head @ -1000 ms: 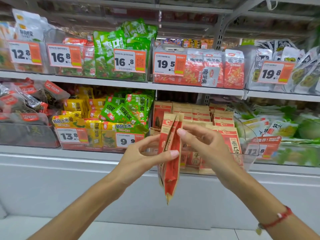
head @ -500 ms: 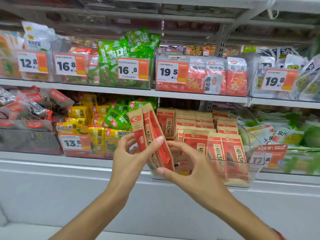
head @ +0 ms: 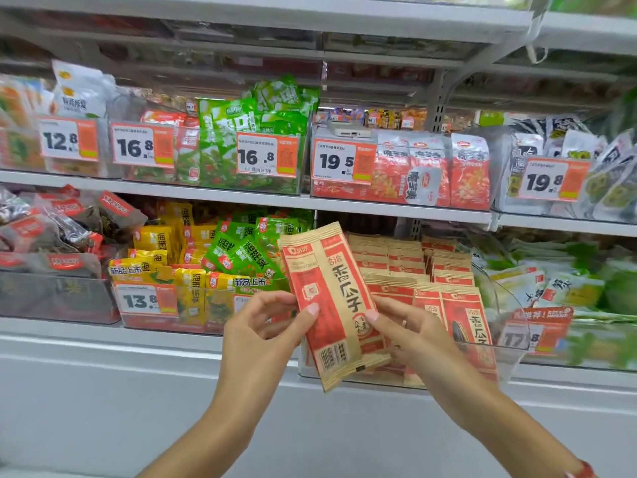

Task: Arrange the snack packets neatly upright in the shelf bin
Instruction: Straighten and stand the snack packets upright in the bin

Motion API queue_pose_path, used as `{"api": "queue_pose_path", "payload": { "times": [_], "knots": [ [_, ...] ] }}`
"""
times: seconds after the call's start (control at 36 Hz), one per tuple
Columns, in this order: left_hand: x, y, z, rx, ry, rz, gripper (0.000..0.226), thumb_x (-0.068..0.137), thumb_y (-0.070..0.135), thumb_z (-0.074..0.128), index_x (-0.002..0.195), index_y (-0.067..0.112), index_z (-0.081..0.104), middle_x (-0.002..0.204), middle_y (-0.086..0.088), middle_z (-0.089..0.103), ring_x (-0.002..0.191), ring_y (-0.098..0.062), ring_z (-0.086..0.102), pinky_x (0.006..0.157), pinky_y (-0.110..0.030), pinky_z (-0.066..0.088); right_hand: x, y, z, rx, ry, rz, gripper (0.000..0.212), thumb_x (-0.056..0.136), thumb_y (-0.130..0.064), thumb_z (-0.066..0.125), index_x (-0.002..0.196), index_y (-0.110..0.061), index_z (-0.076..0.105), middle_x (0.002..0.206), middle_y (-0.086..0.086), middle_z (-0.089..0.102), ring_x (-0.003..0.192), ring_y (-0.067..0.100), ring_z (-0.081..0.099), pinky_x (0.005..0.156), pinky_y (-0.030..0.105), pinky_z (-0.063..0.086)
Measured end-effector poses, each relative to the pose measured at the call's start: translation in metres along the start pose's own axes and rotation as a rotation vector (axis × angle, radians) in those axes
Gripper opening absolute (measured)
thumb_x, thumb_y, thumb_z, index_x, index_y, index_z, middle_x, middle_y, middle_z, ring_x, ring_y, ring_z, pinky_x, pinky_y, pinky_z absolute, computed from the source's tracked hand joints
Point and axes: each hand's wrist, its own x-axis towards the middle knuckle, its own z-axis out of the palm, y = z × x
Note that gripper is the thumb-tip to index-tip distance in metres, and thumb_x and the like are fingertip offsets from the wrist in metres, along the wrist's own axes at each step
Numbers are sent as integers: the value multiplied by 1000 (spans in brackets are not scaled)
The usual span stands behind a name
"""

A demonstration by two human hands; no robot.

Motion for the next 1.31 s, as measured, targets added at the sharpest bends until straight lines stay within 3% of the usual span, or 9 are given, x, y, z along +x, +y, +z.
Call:
{"api": "queue_pose_path", "payload": {
  "times": [0.11, 0.22, 0.36, 0.56, 0.75, 0.86, 1.03, 1.19, 1.31],
  "knots": [
    [-3, 0, 3, 23, 33, -10, 23, 72, 31, 78, 92, 25, 67, 85, 20, 72, 89, -1, 68, 68, -15, 48, -3, -2, 5, -161, 206, -343, 37, 83, -23, 69, 119, -32, 63, 101, -17, 71, 91, -3, 65, 66, 11, 52],
    [-9, 9, 9, -25, -104, -24, 44, 64, 50, 80, 103, 32, 69, 99, 21, 72, 98, 1, 67, 88, -28, 52, -5, 1, 5, -630, 388, -828, 44, 77, -17, 78, 119, -24, 66, 103, -12, 66, 92, 5, 63, 73, 17, 51],
    [-13, 15, 15, -261, -175, -84, 36, 71, 36, 66, 103, 22, 70, 94, 4, 76, 89, -11, 72, 67, -17, 57, -7, 15, 16, -885, 413, -1069, 40, 80, -26, 74, 118, -24, 66, 103, -7, 63, 94, 11, 57, 77, 20, 48],
    [0, 8, 10, -268, -90, -1, 19, 90, 17, 58, 108, 20, 61, 91, 0, 76, 85, -12, 73, 65, -15, 56, -7, 16, 17, -939, 270, -993, 33, 87, -33, 59, 118, -24, 65, 114, -11, 60, 105, 5, 54, 85, 15, 45],
    [2, 3, 1, 115, -254, 263, 26, 87, 40, 55, 112, 36, 58, 107, 22, 68, 97, -4, 67, 82, -25, 54, -11, -17, 3, -706, 411, -800, 66, 80, -36, 68, 139, -32, 38, 135, -20, 43, 129, -3, 39, 106, 10, 29],
    [2, -3, -3, 390, -275, 418, 36, 85, 60, 46, 120, 54, 47, 112, 27, 63, 108, 2, 59, 90, -29, 49, -12, -31, -1, -527, 244, -672, 49, 75, -35, 73, 118, -48, 55, 113, -24, 62, 108, -3, 57, 92, 13, 43],
    [23, 6, -9, 430, -204, 510, 31, 85, 60, 48, 114, 69, 46, 113, 37, 57, 105, 11, 56, 76, -14, 51, 1, -46, -4, -286, 222, -617, 21, 63, -18, 77, 79, -30, 72, 78, -10, 72, 70, 4, 67, 57, 14, 54],
    [86, -18, -37, 767, 131, 690, 17, 93, 46, 49, 109, 49, 55, 105, 37, 56, 94, 10, 54, 67, -9, 41, 26, -81, -18, -241, 413, -759, 22, 66, -25, 74, 77, -43, 68, 73, -14, 70, 62, 7, 63, 58, 10, 49],
    [125, -56, -45, 1034, 179, 797, 21, 94, 33, 49, 107, 26, 65, 104, 12, 65, 86, 0, 53, 62, -8, 41, 57, -85, -24, -415, 358, -776, 21, 73, -28, 72, 89, -38, 65, 91, -17, 69, 88, 7, 67, 76, 20, 54]
  ]
}}
